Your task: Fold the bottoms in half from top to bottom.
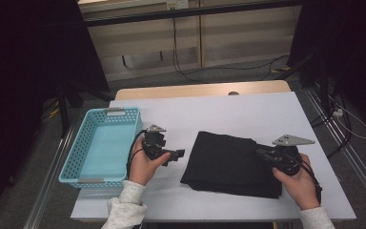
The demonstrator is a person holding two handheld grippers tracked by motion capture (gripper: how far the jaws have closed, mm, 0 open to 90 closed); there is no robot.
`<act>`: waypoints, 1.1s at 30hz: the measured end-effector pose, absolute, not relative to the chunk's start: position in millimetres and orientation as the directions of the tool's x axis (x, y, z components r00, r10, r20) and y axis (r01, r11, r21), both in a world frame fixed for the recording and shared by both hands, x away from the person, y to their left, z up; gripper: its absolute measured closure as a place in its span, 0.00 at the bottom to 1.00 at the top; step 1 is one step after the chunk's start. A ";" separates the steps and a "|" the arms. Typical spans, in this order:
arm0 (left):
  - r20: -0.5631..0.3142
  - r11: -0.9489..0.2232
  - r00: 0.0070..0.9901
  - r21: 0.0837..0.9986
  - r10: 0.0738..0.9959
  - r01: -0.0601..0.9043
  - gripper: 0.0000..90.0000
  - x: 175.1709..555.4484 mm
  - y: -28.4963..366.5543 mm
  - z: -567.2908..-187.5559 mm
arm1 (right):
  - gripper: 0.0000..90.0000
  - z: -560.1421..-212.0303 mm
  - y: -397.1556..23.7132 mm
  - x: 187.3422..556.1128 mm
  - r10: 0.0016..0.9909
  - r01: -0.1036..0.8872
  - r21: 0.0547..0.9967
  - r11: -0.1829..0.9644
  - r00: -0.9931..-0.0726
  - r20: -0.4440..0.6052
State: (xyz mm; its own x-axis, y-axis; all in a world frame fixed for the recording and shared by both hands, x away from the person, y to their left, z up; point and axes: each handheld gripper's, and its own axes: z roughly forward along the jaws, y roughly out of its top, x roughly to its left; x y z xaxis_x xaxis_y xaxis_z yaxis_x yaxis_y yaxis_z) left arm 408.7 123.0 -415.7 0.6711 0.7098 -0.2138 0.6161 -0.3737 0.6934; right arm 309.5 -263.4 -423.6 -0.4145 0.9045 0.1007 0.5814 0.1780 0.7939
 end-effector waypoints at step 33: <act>-0.212 -0.386 0.681 0.690 0.701 0.612 0.10 409.3 118.2 -415.5 | 1.00 -420.4 -281.6 298.3 0.920 0.583 0.801 0.139 -0.375 0.113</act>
State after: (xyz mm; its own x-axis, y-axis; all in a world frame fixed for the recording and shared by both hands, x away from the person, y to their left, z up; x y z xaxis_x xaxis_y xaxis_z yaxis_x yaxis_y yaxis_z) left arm 409.3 118.2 -415.5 0.6813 0.7005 -0.2124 0.6121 -0.3860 0.6902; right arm 298.3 -281.6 -420.4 -0.3746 0.9203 0.1131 0.5829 0.1389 0.8005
